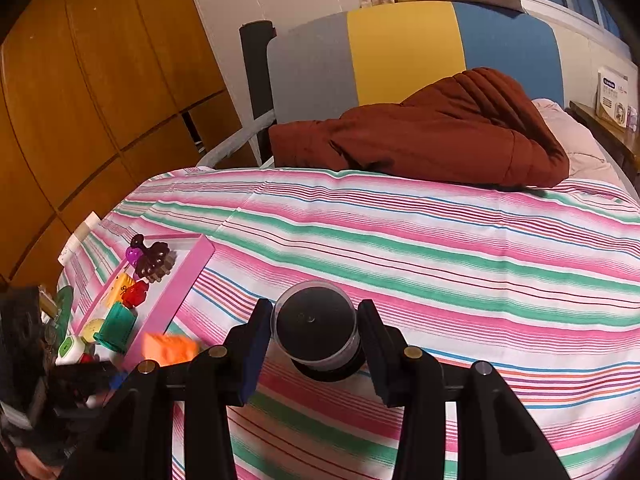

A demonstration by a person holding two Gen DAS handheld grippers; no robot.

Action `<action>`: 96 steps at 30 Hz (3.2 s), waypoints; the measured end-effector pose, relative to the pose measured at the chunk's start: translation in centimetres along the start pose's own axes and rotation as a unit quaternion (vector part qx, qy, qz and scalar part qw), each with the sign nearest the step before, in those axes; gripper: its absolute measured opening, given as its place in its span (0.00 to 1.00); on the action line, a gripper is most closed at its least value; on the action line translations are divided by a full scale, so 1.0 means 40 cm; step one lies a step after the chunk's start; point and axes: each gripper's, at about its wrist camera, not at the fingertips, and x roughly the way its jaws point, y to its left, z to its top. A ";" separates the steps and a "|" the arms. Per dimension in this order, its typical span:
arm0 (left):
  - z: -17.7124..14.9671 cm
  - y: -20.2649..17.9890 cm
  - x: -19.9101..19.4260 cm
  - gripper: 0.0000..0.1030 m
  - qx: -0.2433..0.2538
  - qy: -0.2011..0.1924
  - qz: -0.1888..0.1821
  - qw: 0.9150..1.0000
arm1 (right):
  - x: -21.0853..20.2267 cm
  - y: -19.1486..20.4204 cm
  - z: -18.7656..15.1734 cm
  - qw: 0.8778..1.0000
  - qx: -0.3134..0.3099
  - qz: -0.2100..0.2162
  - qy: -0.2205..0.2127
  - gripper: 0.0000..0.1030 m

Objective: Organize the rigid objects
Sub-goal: 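Lower the orange blocks into the tray and open the left tool while the right tool holds the cup, then lower the black-lidded cup into the tray and open the right tool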

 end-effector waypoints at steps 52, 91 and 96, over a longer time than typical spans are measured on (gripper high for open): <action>-0.076 0.332 -0.379 1.00 -0.082 -0.071 0.327 0.939 | -0.019 0.516 -0.117 0.961 -0.148 0.225 0.063 0.42; -0.140 0.277 -0.416 1.00 -0.079 -0.043 0.383 0.920 | -0.038 0.543 -0.092 0.984 -0.169 0.052 -0.023 0.51; -0.140 0.271 -0.416 1.00 -0.087 -0.031 0.377 0.921 | -0.052 0.582 -0.093 0.988 -0.154 0.008 -0.010 0.51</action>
